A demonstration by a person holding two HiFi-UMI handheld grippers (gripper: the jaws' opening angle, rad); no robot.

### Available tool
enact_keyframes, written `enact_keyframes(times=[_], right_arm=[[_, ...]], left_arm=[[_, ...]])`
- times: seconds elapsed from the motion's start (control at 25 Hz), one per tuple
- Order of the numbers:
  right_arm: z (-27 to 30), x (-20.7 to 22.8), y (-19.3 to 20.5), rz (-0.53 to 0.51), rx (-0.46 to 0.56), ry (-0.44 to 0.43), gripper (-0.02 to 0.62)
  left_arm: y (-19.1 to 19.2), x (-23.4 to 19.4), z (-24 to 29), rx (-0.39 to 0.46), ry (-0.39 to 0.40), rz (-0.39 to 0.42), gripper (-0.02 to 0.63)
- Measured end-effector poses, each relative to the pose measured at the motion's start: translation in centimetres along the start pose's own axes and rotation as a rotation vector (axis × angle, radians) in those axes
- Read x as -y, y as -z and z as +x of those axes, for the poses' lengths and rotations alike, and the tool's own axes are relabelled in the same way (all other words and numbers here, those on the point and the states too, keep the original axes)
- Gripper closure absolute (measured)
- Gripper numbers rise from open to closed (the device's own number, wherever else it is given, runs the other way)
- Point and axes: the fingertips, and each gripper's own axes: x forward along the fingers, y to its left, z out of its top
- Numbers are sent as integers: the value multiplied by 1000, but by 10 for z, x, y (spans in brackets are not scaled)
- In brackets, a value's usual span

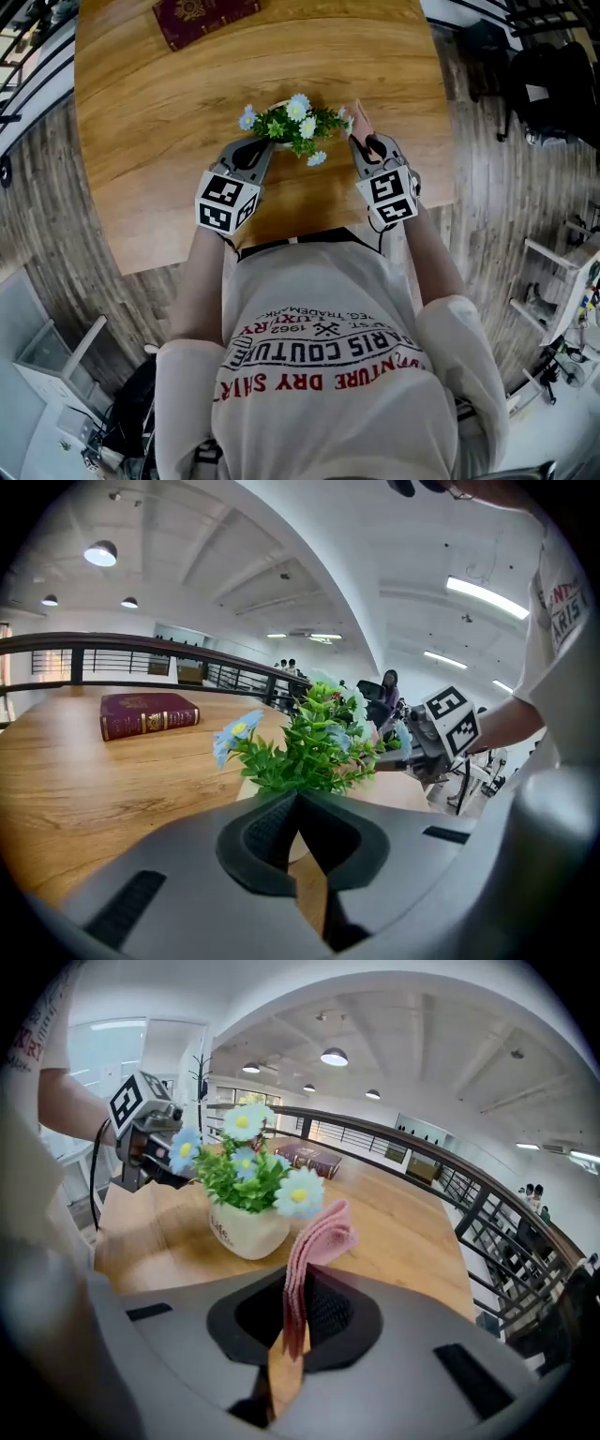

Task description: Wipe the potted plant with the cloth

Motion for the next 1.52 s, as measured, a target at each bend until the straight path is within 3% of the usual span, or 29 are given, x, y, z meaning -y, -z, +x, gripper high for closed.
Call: enact_keyframes(times=[0.36,0.84,1.04,1.16,1.52], right_arm=[[39,46,-40,-83,34,-121,558],[97,15,-89,-163,-49,-543,558],[104,-6,-88,-160,-175,-673,558],[105,-14,-86,-142,-276,-706,560],[112,-21,-98,-181,-398,-756,560]], left_arm=[[-1,-1,1,-9,-102,-27,591],[-3,-2,0,18,-200,-83,591],[-4,-2,-1,21,-217,-92,591],[-4,-1,-2,29,-224,-102,591],[-5,-2,-2,57,-219,-127,591]])
